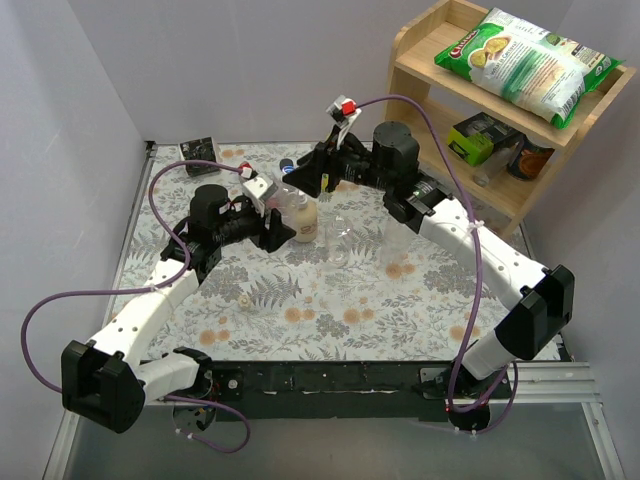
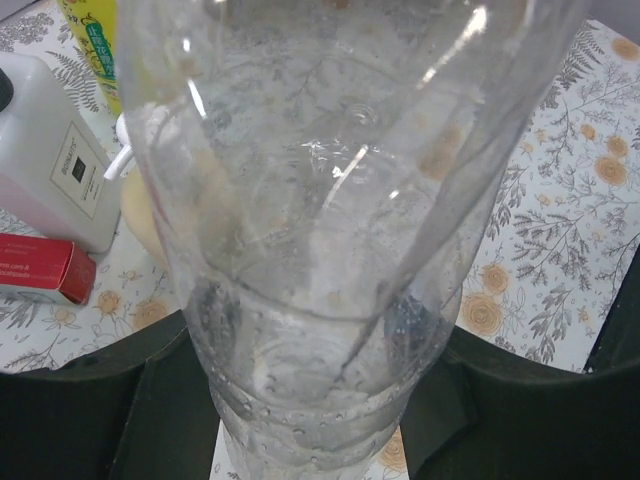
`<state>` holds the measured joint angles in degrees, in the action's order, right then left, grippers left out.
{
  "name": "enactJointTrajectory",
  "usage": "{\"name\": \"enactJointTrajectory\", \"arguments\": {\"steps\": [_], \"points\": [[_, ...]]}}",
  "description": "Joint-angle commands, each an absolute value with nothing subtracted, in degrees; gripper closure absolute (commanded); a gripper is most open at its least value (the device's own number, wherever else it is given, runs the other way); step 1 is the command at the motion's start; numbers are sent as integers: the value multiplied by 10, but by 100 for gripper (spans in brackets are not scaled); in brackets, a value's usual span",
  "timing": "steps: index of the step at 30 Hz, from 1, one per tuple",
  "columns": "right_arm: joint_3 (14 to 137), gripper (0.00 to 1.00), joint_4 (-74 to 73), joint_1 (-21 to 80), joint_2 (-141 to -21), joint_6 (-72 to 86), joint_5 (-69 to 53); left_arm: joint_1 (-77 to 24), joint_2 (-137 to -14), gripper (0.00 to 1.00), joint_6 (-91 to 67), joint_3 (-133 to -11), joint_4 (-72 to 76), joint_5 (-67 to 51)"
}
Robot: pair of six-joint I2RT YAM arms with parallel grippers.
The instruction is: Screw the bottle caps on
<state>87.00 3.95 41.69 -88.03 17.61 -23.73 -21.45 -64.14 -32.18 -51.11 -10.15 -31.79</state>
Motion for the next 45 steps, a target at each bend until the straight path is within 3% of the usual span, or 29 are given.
{"name": "enactJointTrajectory", "arguments": {"steps": [1, 7, 10, 21, 28, 38, 39, 42, 43, 45], "points": [[869, 26, 101, 378, -853, 159, -353, -207, -621, 100, -295, -516, -127, -347], [817, 23, 293, 321, -845, 185, -619, -197, -618, 100, -215, -530, -200, -478], [803, 24, 337, 323, -862, 219, -659, -197, -623, 100, -202, -532, -204, -503], [805, 28, 383, 341, -910, 262, -677, -197, -633, 100, -191, -556, -212, -514], [802, 44, 387, 343, -917, 267, -654, -198, -636, 100, -189, -557, -213, -518], [795, 53, 360, 356, -919, 250, -640, -197, -641, 100, -188, -559, -207, -517], [795, 57, 358, 357, -919, 250, -636, -197, -641, 100, -190, -558, -207, -517], [800, 81, 317, 359, -918, 222, -610, -197, -640, 100, -203, -555, -198, -511], [803, 98, 297, 360, -916, 211, -593, -197, -639, 100, -210, -553, -192, -505], [806, 99, 212, 362, -904, 173, -493, -197, -638, 100, -242, -545, -164, -479]]}}
